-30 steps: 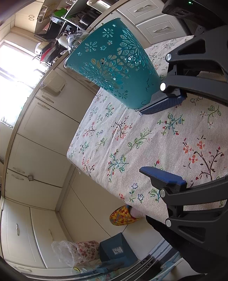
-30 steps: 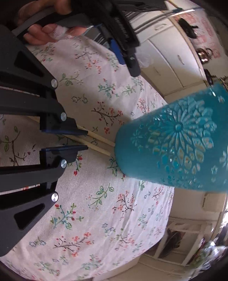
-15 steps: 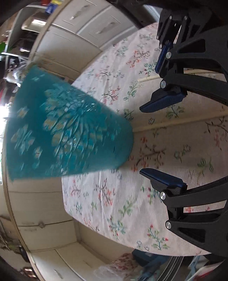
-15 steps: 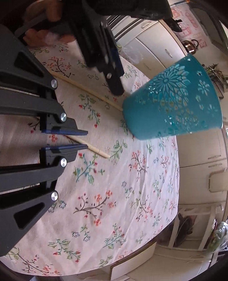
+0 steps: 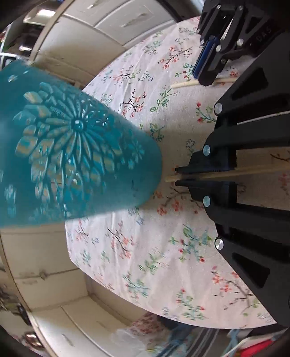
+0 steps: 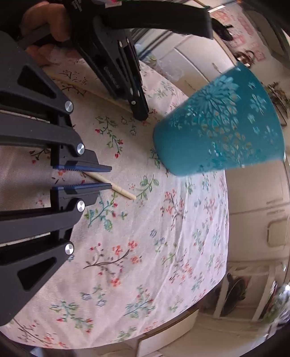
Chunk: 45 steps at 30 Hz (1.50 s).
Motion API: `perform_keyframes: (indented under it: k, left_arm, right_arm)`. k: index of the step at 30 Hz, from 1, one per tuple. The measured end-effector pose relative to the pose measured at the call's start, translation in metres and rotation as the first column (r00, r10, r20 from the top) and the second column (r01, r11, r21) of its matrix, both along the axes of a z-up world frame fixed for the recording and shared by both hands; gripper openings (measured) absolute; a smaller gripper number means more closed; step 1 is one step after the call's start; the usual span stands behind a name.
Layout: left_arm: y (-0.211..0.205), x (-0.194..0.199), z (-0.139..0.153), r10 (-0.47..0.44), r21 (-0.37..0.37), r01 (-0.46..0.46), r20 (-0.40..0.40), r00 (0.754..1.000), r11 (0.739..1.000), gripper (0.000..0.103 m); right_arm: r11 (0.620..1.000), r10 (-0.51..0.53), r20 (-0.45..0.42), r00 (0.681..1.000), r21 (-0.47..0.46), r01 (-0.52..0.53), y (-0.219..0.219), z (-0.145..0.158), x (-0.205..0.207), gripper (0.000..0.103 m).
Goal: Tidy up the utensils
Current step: 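Close the left gripper on a bundle stick while the right gripper closes on a loose stick, then lift the stick with the left gripper over the basket and open to drop it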
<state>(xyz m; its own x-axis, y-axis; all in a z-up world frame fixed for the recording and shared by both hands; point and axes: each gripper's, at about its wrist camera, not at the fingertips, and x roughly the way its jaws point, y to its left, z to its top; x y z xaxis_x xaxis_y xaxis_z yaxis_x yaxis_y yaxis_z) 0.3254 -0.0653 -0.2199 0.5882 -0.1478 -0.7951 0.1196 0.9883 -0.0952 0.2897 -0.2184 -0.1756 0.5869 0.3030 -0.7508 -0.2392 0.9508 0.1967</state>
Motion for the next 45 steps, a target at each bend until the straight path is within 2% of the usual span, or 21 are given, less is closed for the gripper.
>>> perform_keyframes:
  k: [2,4,7,10,12,15,17,19,21,24,28,31,36,38,41,45]
  left_arm:
    - [0.003,-0.005,-0.001,0.010,-0.029,-0.010,-0.007,1.000,1.000,0.006]
    - [0.009,-0.009,-0.001,0.003,-0.049,-0.004,-0.019,1.000,0.999,0.006]
    - [0.015,-0.006,0.000,-0.006,-0.067,0.003,-0.043,0.999,0.998,0.006]
    - [0.009,-0.003,-0.001,-0.016,-0.032,0.015,-0.041,0.999,0.999,0.006]
    - [0.002,-0.003,-0.001,-0.030,-0.001,0.030,-0.030,0.999,1.000,0.006]
    - [0.004,-0.002,0.000,-0.033,-0.018,0.032,-0.026,0.999,0.999,0.006]
    - [0.009,-0.002,0.000,-0.017,-0.029,0.016,-0.024,1.000,0.999,0.006]
    - [0.014,-0.002,0.000,-0.012,-0.037,0.011,-0.031,0.999,0.999,0.006]
    - [0.014,-0.002,0.001,-0.013,-0.024,0.012,-0.036,0.999,1.000,0.006]
    - [0.009,0.000,0.000,-0.025,0.007,0.025,-0.032,0.999,1.000,0.006]
    - [0.004,0.000,0.001,-0.048,0.029,0.048,-0.022,0.999,0.998,0.006]
    - [0.007,0.002,0.001,-0.048,0.009,0.048,-0.038,0.998,0.999,0.006]
    - [-0.001,0.004,0.000,-0.075,0.066,0.076,-0.030,0.997,0.995,0.006]
    - [0.000,0.004,0.001,-0.069,0.046,0.070,-0.030,0.997,0.996,0.005]
    - [0.006,-0.001,0.003,-0.069,-0.002,0.069,-0.026,0.997,0.998,0.005]
    - [0.010,-0.013,0.015,-0.089,-0.037,0.091,0.030,0.996,0.995,0.005]
  right_arm:
    - [0.996,0.069,0.014,0.997,-0.062,-0.068,0.009,0.002,0.001,0.011]
    - [0.990,0.122,0.004,0.993,-0.076,-0.121,0.012,0.003,0.004,0.011]
    - [0.996,0.082,-0.030,0.996,-0.037,-0.083,0.004,0.003,0.011,0.011]
    - [0.999,0.026,-0.048,0.998,0.027,-0.025,-0.003,0.001,0.013,0.012]
    - [0.999,0.040,-0.039,0.998,0.016,-0.039,0.002,0.001,0.013,0.012]
    - [0.991,0.122,-0.031,0.992,-0.046,-0.123,0.016,0.004,0.012,0.010]
    - [0.988,0.143,-0.040,0.989,-0.047,-0.145,0.017,0.005,0.012,0.009]
    - [0.988,0.143,-0.052,0.988,-0.047,-0.146,0.015,0.006,0.015,0.010]
    - [0.992,0.116,-0.064,0.991,-0.050,-0.119,0.013,0.006,0.017,0.014]
    - [0.992,0.107,-0.054,0.993,-0.062,-0.111,0.017,0.003,0.017,0.014]
    - [0.981,0.161,-0.054,0.985,-0.098,-0.166,0.029,0.005,0.012,0.007]
    - [0.979,0.177,-0.073,0.982,-0.091,-0.183,0.030,0.006,0.011,0.007]
    - [0.978,0.172,-0.066,0.983,-0.110,-0.178,0.035,0.003,0.012,0.007]
    - [0.977,0.167,-0.046,0.985,-0.125,-0.171,0.037,0.002,0.009,0.006]
    - [0.985,0.149,-0.024,0.989,-0.080,-0.150,0.030,0.000,0.007,0.006]
    - [0.991,0.128,-0.017,0.992,-0.037,-0.129,0.019,-0.001,0.007,0.006]
